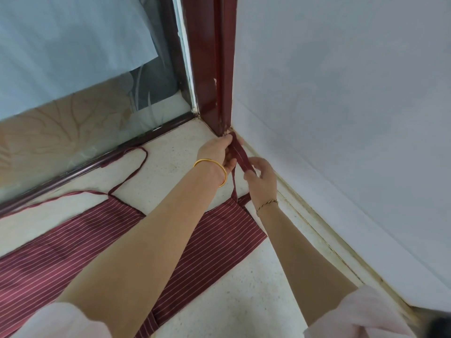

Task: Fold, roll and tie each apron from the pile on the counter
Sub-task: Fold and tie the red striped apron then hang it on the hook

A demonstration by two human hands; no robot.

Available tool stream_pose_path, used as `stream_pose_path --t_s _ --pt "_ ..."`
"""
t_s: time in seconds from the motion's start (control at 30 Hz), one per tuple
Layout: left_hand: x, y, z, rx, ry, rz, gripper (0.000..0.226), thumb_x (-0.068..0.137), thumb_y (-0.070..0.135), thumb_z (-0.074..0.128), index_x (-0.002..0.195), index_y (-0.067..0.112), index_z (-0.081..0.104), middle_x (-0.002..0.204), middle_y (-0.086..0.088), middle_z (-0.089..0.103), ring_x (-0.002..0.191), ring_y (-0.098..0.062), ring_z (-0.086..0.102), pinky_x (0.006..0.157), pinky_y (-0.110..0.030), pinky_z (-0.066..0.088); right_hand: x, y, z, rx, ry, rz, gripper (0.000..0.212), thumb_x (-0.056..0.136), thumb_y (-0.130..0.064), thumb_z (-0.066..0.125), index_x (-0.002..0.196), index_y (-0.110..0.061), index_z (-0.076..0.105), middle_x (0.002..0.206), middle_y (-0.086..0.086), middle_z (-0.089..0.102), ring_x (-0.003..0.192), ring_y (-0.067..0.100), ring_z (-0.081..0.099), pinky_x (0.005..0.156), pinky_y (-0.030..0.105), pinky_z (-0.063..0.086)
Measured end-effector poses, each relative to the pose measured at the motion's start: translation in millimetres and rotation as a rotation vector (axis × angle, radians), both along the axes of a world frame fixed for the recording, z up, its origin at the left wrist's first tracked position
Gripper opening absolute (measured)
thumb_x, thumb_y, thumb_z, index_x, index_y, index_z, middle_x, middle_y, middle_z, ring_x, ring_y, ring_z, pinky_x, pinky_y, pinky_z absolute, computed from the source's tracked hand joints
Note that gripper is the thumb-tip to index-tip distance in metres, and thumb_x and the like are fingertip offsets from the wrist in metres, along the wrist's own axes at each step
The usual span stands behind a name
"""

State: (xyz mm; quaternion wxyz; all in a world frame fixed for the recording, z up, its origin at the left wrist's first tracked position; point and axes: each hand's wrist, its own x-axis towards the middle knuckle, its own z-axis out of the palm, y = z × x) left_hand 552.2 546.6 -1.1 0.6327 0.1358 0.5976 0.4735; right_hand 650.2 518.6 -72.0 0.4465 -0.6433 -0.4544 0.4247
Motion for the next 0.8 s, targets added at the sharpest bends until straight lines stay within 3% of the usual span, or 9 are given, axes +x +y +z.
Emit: stream_pose_path --t_s 0.1,0.2,0.33,0.4,0.47,0.53,0.6,0.7,0.8 --pt "4.5 -3.0 5.9 -0.020 -0.062 0.048 0.021 0.092 0.021 0.058 0.104 0.004 0.061 0.090 -0.013 0.065 0.070 -0.019 0.063 0.045 -0.021 0.051 -0.4 3.4 26.3 0.019 0.095 0.090 0.020 0.077 -0.005 0.053 0.088 -0.020 0.060 0.078 -0.011 0.059 0.076 0.008 0.053 0.072 0.025 0.044" --pt "6.2 -3.0 7.6 -0.042 -0.001 0.052 0.015 0.089 0.023 0.060 0.084 0.009 0.062 0.080 -0.005 0.061 0.068 -0.013 0.057 0.055 -0.022 0.052 8.0 4.6 38.6 0.028 -0.006 0.148 0.019 0.077 0.000 0.056 0.089 -0.015 0.052 0.070 -0.008 0.049 0.059 0.007 0.043 0.056 0.020 0.039" --pt "1.2 -0.9 0.6 -0.042 0.196 0.025 0.015 0.085 0.017 0.058 0.070 0.014 0.058 0.084 0.000 0.055 0.080 -0.012 0.051 0.074 -0.029 0.049 20.1 7.5 43.4 0.108 -0.314 0.188 0.032 0.078 0.003 0.056 0.095 -0.023 0.046 0.075 -0.014 0.049 0.064 0.009 0.048 0.064 0.028 0.049" --pt "-1.2 -0.9 -5.3 -0.022 0.253 0.002 0.011 0.088 0.011 0.053 0.078 0.011 0.058 0.085 -0.002 0.054 0.086 -0.015 0.052 0.077 -0.029 0.049 24.0 10.2 42.7 0.175 -0.391 0.164 0.027 0.082 0.001 0.054 0.093 -0.023 0.055 0.080 -0.012 0.054 0.073 0.012 0.052 0.072 0.031 0.050" --pt "-2.6 -2.9 -13.1 0.036 0.353 -0.065 0.012 0.089 0.002 0.049 0.095 0.008 0.057 0.092 -0.006 0.056 0.088 -0.017 0.054 0.075 -0.026 0.052 26.6 11.7 42.1 0.225 -0.393 0.136 0.027 0.084 0.000 0.053 0.099 -0.020 0.064 0.092 -0.008 0.060 0.082 0.010 0.053 0.076 0.023 0.048" --pt "-3.8 -5.9 -21.9 0.165 0.490 -0.208 0.036 0.087 -0.008 0.046 0.117 0.010 0.056 0.114 -0.003 0.056 0.099 -0.015 0.054 0.085 -0.026 0.050 28.6 12.4 41.1 0.248 -0.369 0.133 0.031 0.087 -0.003 0.052 0.108 -0.021 0.066 0.103 -0.004 0.062 0.089 0.006 0.051 0.077 0.006 0.039" --pt "-3.5 -8.1 -23.9 0.299 0.584 -0.368 0.056 0.084 -0.014 0.043 0.131 0.016 0.050 0.128 0.004 0.050 0.111 -0.011 0.049 0.090 -0.023 0.043 30.0 13.1 39.6 0.261 -0.339 0.140 0.033 0.089 -0.006 0.050 0.113 -0.023 0.065 0.105 0.000 0.059 0.090 0.006 0.051 0.074 0.001 0.035" --pt "0.4 -5.2 -16.2 0.441 0.618 -0.557 0.063 0.081 -0.019 0.042 0.135 0.015 0.047 0.125 0.004 0.052 0.114 -0.007 0.046 0.091 -0.020 0.039 32.5 14.7 40.2 0.295 -0.376 0.139 0.035 0.089 -0.008 0.050 0.117 -0.024 0.064 0.103 0.001 0.056 0.098 0.015 0.051 0.079 0.010 0.034" --pt "5.2 0.6 -6.5 0.534 0.675 -0.677 0.053 0.082 -0.012 0.050 0.128 0.013 0.054 0.111 0.005 0.057 0.106 -0.005 0.050 0.085 -0.008 0.039 36.3 17.6 42.0 0.295 -0.479 0.123 0.036 0.090 -0.013 0.051 0.121 -0.028 0.062 0.099 -0.002 0.048 0.098 0.018 0.048 0.084 0.027 0.040"
